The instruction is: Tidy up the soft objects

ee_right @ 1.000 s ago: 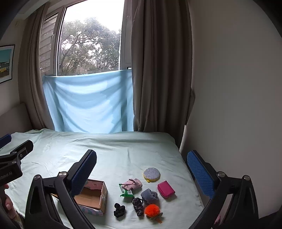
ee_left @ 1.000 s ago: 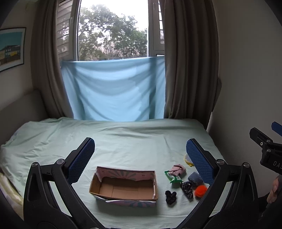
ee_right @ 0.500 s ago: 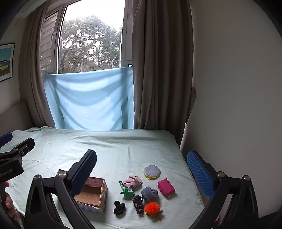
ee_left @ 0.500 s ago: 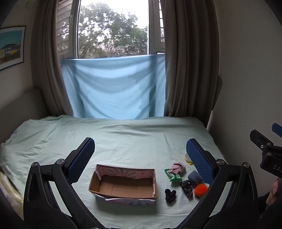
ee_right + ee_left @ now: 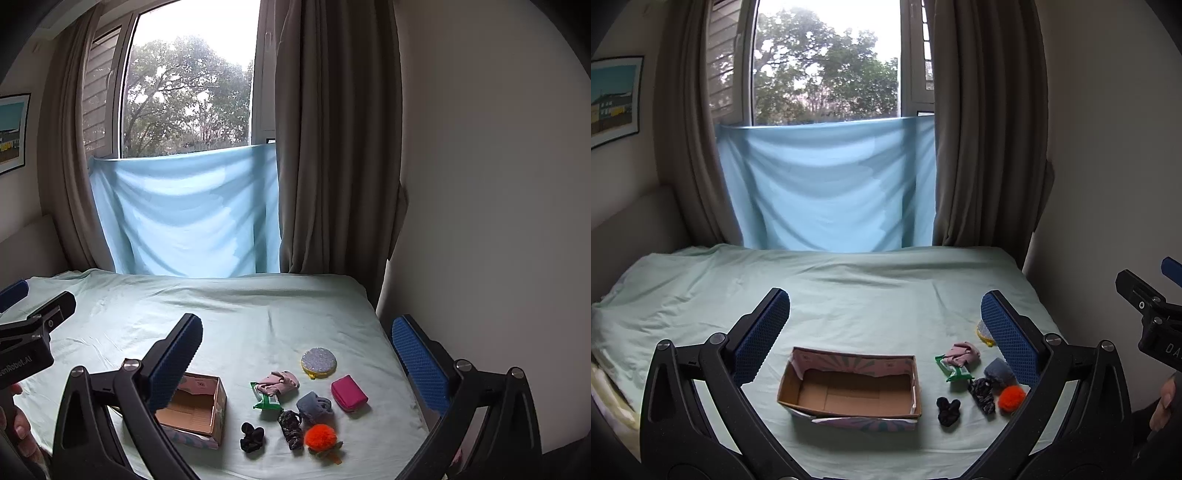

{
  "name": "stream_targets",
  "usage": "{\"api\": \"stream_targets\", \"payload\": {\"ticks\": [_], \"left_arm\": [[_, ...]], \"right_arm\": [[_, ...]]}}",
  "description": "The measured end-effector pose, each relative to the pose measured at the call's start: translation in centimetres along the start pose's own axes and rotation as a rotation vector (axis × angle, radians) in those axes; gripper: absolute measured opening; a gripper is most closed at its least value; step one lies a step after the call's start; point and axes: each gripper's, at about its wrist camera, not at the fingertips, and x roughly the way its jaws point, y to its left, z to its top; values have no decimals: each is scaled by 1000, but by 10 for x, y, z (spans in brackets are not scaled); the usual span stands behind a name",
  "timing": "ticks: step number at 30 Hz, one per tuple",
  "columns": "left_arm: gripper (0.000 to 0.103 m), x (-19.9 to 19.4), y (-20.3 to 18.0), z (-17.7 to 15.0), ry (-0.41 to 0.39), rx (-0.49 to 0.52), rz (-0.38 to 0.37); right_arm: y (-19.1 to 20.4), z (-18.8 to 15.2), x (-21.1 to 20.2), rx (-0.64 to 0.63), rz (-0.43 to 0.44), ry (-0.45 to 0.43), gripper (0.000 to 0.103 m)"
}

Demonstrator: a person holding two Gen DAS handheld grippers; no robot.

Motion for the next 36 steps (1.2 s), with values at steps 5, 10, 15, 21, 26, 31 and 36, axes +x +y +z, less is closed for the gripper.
{"api": "stream_targets", "payload": {"ticks": [5, 10, 15, 21, 26, 31, 36], "left_arm": [[103, 0, 2, 1, -2, -1, -5], [103, -1, 3, 2, -4, 2, -6], [103, -1, 3, 2, -6, 2, -13], [103, -1, 4, 3, -8, 7, -21], [103, 0, 5, 3, -9, 7, -26], [103, 1, 9, 6, -6, 3, -32], [103, 3, 11, 5, -7, 3, -36]], "right_arm": [[3, 2, 0, 0, -1, -8, 102], [4, 1, 1, 2, -2, -10, 103], [6, 1, -1, 4, -8, -10, 102], [7, 1, -2, 3, -16, -11, 103], [8, 0, -4, 5, -23, -12, 102], [9, 1, -5, 6, -29, -12, 102], [11, 2, -6, 5, -37, -11, 103]]}}
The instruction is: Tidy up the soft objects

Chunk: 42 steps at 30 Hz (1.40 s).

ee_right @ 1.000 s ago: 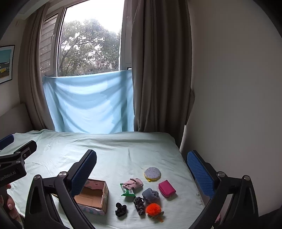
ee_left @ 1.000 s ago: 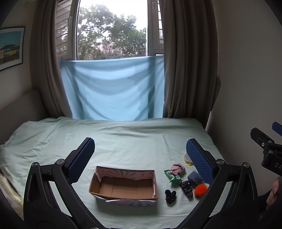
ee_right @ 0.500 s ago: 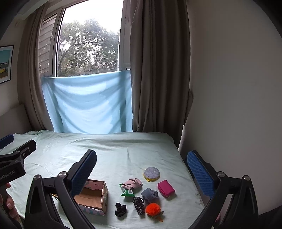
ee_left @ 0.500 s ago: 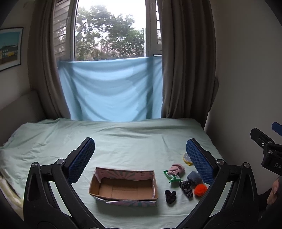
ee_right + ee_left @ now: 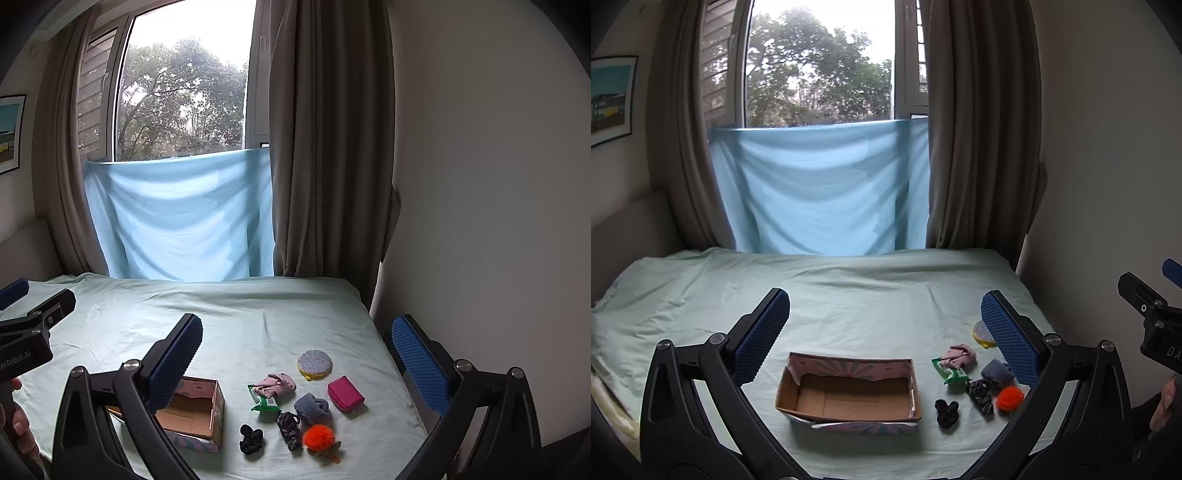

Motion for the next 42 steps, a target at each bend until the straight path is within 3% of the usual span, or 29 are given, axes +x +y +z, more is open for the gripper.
{"api": "stream_targets", "payload": {"ticks": [9, 14, 18, 27, 37, 40, 42], "left_arm": [[103, 17, 0, 6, 47, 17, -20], [103, 47, -10, -11, 133, 33, -97], [103, 72, -32, -32, 209, 37, -112], [103, 131, -105, -98, 351, 31, -152], [102, 233, -168, -200, 542, -85, -200], [98, 259, -183, -230, 596, -96, -188], [89, 274, -190, -247, 638, -109, -184]], "right_arm": [[0, 2, 5, 10, -3, 10, 102], [-9, -11, 22, 42, -13, 55, 103], [-24, -30, 45, 27, -47, 96, 102], [-83, -72, 119, -21, 26, 195, 102], [-121, -139, 233, -137, 165, 311, 102], [-125, -162, 268, -158, 230, 347, 102], [-127, -178, 290, -171, 274, 372, 102]]}}
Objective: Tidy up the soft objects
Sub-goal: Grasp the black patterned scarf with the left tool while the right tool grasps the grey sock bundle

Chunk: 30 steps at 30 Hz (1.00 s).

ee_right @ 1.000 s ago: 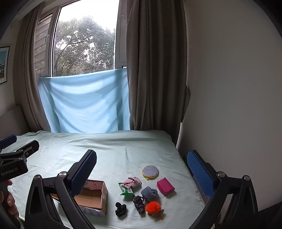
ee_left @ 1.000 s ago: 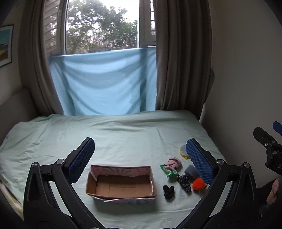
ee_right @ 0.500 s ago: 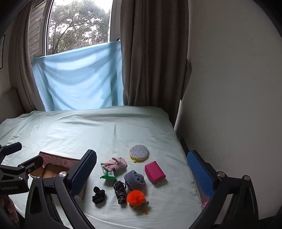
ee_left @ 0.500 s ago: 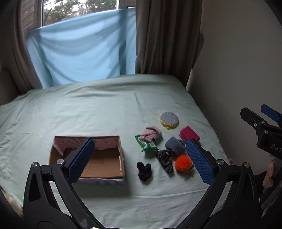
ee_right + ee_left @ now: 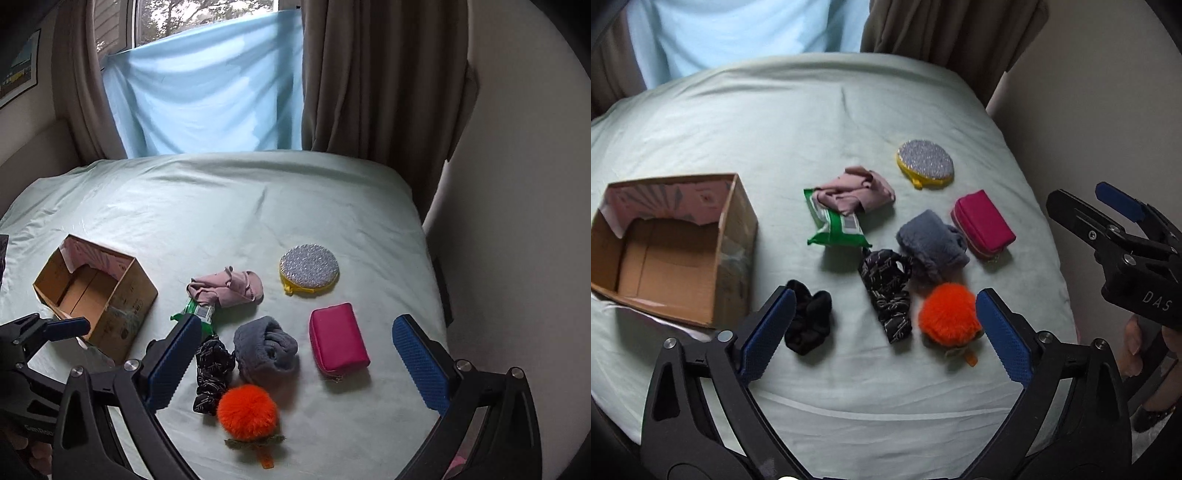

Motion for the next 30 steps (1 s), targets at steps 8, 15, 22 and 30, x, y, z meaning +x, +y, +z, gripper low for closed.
{"api": "stream_targets", "payload": {"ticks": [8, 15, 22, 30], "left_arm": [[84, 82, -4, -15, 119, -46, 29], [71, 135, -3, -22, 195, -57, 48], [58, 157, 1, -23, 225, -76, 52], [38, 159, -4, -20, 230, -54, 39]], "right_arm": [[-13, -25, 88, -66, 155, 80, 101], [-2, -46, 153, -120, 253, 157, 90], [6, -59, 186, -152, 297, 203, 76], [2, -63, 194, -130, 294, 208, 56]]}}
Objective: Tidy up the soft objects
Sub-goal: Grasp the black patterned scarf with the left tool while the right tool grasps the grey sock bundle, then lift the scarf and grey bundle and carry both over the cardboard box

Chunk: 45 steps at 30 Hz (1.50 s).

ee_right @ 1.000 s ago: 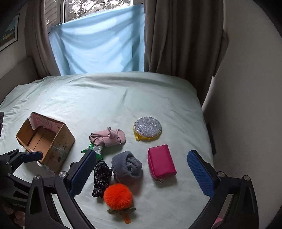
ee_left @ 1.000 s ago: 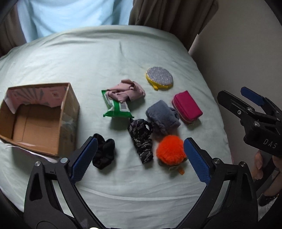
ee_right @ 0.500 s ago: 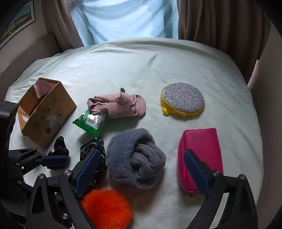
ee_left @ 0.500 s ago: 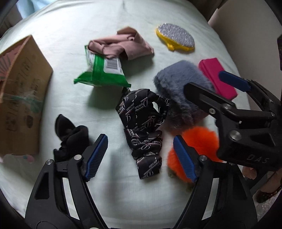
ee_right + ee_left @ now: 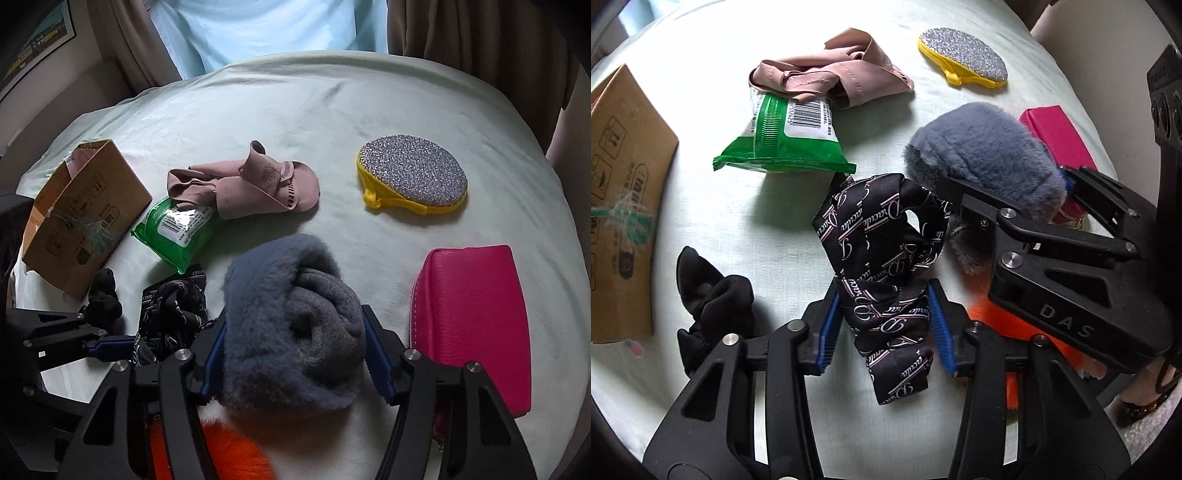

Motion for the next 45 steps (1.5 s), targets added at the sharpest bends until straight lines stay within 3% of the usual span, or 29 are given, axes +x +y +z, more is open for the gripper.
{"api": "stream_targets", "payload": {"ticks": [6, 15, 29, 37, 45], "left_arm": [[36, -13, 5, -3, -18, -12, -10], [36, -56, 6, 1, -70, 0, -32], [36, -187, -3, 22, -235, 61, -96], [36, -276, 17, 44, -337, 117, -131], [36, -363, 88, 55, -409, 131, -130]], "right_arm": [[0, 1, -9, 28, -9, -6, 44], [2, 6, -47, 83, -54, -35, 43], [20, 44, -163, 165, -168, -154, 44], [64, 78, -238, 266, -230, -235, 44], [145, 122, -274, 345, -258, -273, 44]]}}
